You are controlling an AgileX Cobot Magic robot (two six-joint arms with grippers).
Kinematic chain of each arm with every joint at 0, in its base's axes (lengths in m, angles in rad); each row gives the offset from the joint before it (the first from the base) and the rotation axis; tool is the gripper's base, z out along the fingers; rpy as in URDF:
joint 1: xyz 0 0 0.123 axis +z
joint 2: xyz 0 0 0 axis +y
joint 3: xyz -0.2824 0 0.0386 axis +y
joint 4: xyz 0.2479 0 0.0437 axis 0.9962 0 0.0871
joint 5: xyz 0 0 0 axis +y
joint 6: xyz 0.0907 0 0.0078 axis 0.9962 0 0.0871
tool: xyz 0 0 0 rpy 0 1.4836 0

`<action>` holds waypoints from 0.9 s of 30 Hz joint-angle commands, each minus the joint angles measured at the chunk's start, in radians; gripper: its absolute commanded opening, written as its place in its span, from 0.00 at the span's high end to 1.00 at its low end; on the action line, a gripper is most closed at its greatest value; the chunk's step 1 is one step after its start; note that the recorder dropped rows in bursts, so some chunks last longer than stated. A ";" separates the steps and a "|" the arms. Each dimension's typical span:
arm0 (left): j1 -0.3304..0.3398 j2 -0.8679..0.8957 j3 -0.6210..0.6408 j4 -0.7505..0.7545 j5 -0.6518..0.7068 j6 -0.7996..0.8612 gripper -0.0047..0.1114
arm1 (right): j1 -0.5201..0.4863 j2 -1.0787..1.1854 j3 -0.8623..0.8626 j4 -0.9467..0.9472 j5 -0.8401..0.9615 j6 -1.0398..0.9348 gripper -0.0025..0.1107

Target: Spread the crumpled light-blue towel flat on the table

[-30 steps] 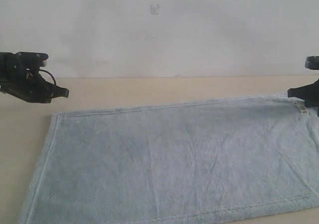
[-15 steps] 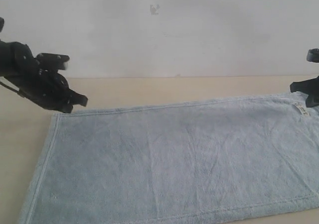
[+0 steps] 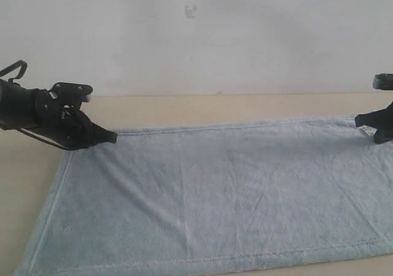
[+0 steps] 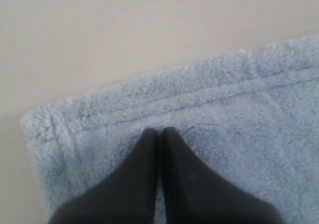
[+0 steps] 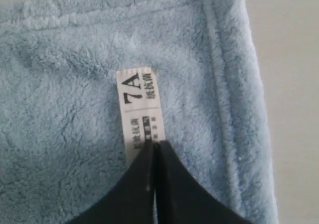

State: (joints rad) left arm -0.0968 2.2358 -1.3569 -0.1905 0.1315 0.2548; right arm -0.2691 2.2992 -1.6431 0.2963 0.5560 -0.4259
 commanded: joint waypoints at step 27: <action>0.037 -0.797 0.573 -0.035 -0.201 -0.347 0.93 | 0.218 -0.889 0.992 0.349 -0.664 -0.105 0.98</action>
State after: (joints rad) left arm -0.0560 1.5988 -0.9766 -0.2127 0.0529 -0.0268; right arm -0.1101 1.5743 -0.8092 0.6375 0.0833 -0.5216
